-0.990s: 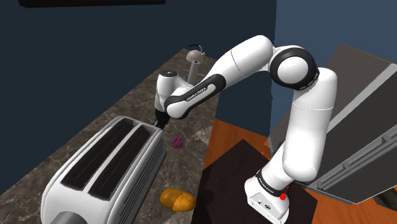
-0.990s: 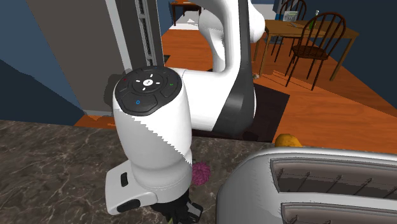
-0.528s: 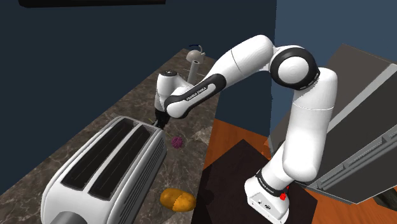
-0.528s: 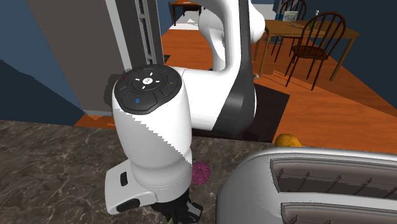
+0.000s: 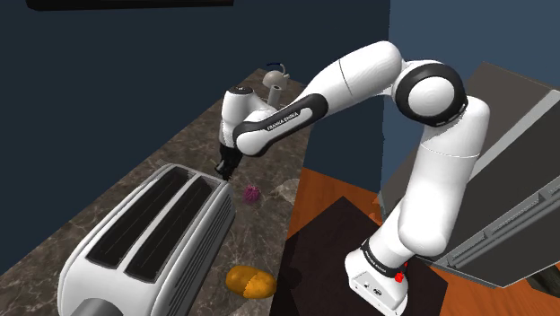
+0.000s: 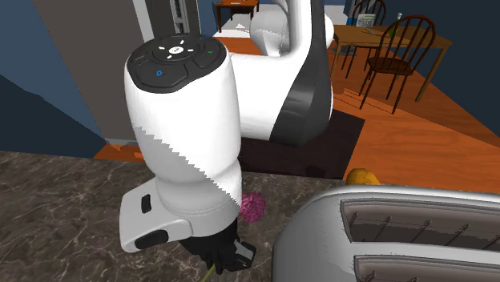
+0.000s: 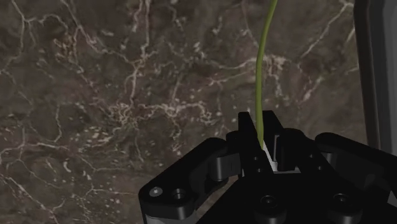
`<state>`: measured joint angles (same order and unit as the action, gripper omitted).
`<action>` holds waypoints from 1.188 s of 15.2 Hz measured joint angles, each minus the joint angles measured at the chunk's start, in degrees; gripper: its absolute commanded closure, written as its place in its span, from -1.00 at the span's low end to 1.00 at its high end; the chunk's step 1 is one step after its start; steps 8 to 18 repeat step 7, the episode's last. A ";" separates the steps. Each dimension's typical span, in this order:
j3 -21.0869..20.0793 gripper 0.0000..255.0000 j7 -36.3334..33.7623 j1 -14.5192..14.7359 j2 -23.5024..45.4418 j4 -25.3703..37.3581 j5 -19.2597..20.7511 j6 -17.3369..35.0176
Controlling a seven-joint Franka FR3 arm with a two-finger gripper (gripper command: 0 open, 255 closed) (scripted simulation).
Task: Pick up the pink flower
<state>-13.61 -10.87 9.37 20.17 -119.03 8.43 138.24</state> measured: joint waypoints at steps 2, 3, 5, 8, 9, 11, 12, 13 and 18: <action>-0.21 1.00 0.30 -0.14 -0.99 0.23 -0.42 -1.19; -0.29 1.00 0.52 -0.27 -1.49 0.36 -0.64 -1.80; -0.51 1.00 0.76 -0.38 -2.67 0.38 -1.09 -2.96; -0.65 1.00 1.07 -0.51 -3.51 0.80 -1.47 -4.16; -0.65 1.00 1.07 -0.51 -3.51 0.80 -1.47 -4.16; -0.65 1.00 1.07 -0.51 -3.51 0.80 -1.47 -4.16; -0.65 1.00 1.07 -0.51 -3.51 0.80 -1.47 -4.16; -0.65 1.00 1.07 -0.51 -3.51 0.80 -1.47 -4.16; -0.65 1.00 1.07 -0.51 -3.51 0.80 -1.47 -4.16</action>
